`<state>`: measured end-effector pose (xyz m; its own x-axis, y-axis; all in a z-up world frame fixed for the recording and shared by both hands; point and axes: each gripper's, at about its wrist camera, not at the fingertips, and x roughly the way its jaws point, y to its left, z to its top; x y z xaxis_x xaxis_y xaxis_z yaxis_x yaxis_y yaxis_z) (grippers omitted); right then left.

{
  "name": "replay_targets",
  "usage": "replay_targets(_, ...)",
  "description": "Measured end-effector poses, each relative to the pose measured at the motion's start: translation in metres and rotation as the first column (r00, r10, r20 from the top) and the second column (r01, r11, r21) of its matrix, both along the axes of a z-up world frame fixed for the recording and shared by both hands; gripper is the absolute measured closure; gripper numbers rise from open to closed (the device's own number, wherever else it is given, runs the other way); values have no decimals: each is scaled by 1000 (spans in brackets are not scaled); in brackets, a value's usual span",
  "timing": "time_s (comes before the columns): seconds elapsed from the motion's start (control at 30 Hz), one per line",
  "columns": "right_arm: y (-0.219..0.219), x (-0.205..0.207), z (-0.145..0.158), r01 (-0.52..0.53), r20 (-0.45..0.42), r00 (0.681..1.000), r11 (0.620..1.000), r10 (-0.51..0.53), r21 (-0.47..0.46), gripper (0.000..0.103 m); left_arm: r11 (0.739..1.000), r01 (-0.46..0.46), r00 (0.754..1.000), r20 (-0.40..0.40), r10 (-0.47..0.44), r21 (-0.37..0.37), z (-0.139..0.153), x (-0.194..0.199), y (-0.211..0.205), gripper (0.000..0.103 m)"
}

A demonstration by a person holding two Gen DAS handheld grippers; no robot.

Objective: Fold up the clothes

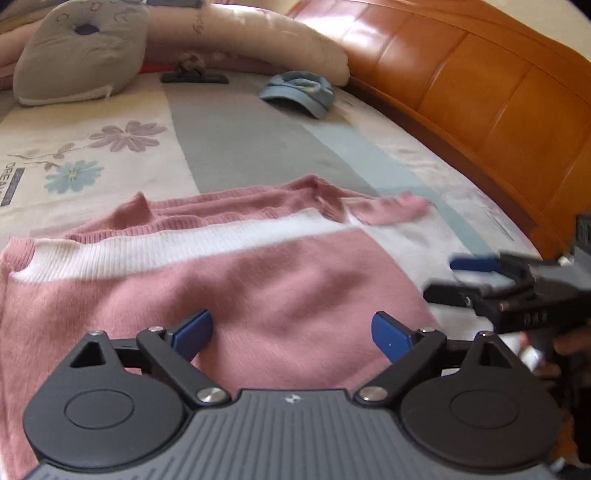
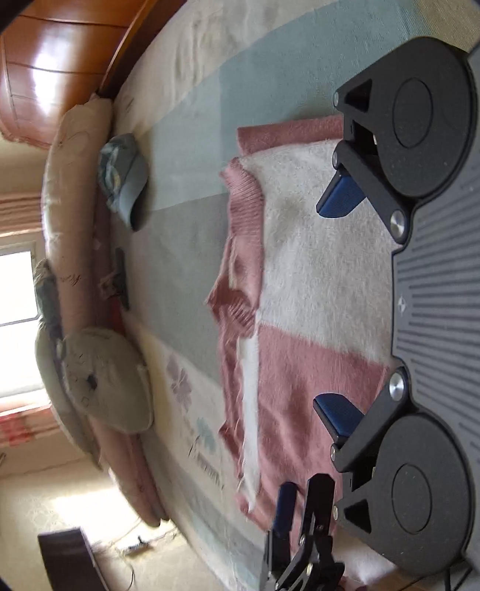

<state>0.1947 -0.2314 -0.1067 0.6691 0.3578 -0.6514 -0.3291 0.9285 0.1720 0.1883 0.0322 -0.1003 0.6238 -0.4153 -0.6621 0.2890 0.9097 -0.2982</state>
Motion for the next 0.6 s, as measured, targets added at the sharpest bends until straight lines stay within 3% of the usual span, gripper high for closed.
replay_targets(0.23,-3,4,-13,5,-8,1000,1000,-5,-6,0,993,-100,995,-22,99,-54,7,24,14,10)
replay_targets(0.37,0,1,7,3,23,1000,1000,-4,16,0,996,-92,996,1,92,-21,15,3,15,9)
replay_targets(0.47,7,9,17,-32,61,998,999,31,14,0,991,-130,991,-35,129,-15,4,0,22,9)
replay_targets(0.6,-4,26,-2,81,7,997,996,-81,-25,0,978,-195,980,-39,193,-67,5,2,32,9)
